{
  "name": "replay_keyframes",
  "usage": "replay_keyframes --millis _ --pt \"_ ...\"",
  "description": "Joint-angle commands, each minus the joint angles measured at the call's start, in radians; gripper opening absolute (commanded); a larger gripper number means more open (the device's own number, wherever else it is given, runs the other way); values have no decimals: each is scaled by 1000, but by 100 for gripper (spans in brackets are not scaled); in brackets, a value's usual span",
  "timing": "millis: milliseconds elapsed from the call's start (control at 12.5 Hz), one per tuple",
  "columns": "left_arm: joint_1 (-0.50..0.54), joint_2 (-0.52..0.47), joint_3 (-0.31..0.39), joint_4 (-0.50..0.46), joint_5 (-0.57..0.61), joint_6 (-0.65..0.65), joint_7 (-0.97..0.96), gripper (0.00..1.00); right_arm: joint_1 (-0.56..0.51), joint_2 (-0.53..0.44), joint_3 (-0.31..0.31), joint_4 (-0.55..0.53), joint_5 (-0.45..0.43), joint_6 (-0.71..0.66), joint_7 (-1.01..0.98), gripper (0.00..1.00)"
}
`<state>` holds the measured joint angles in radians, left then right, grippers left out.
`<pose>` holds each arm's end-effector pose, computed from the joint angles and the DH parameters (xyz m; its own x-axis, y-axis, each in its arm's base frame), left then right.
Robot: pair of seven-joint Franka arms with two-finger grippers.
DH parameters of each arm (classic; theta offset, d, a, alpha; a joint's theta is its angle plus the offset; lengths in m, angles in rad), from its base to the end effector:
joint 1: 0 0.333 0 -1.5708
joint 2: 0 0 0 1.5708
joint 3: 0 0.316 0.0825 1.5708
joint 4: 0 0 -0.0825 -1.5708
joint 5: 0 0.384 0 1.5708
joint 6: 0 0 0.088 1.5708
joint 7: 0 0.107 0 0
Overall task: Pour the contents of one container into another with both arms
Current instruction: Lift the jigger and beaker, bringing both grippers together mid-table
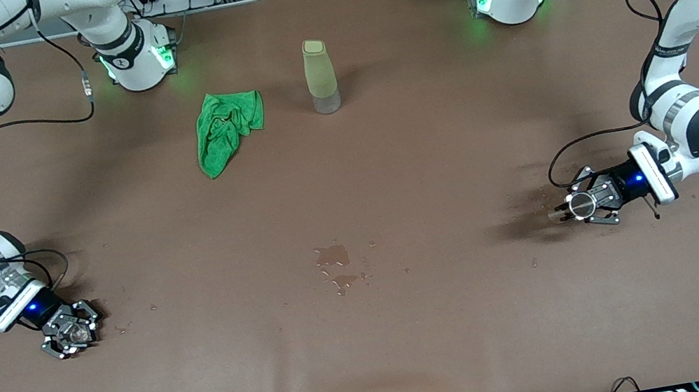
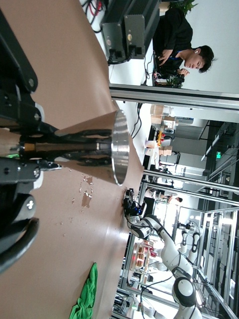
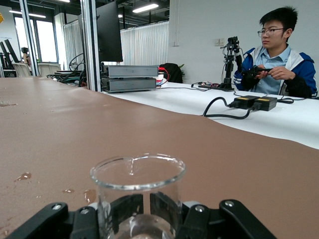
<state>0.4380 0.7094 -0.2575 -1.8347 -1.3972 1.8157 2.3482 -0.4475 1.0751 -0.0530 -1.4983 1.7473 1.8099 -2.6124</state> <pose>0.6150 0.0386 0.1738 0.1842 -0.0887 0.9789 -0.9534 -0.2583 0.1560 0.6236 -0.2421 0.0428 0.0699 0.1426 0.9873 0.7352 -0.6764 0.0457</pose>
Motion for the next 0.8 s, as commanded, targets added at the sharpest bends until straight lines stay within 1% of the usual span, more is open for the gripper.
replay_keyframes --millis 0,239,479,559,718 --pt "-1 -33 -67 -20 -37 63 -12 0 12 6 -5 29 27 -3 -2 0" --pt "-10 -33 -144 -24 -59 132 -12 0 64 -30 -1 39 32 0 27 0" --pt "-16 -30 -236 -32 -100 215 -12 0 140 -89 -2 50 31 3 168 0" --pt "-40 -31 -249 -32 -117 243 -12 0 166 -105 -2 53 31 5 202 0" --pt "-115 -31 -255 -32 -190 292 -10 0 223 -142 -8 72 18 8 279 0"
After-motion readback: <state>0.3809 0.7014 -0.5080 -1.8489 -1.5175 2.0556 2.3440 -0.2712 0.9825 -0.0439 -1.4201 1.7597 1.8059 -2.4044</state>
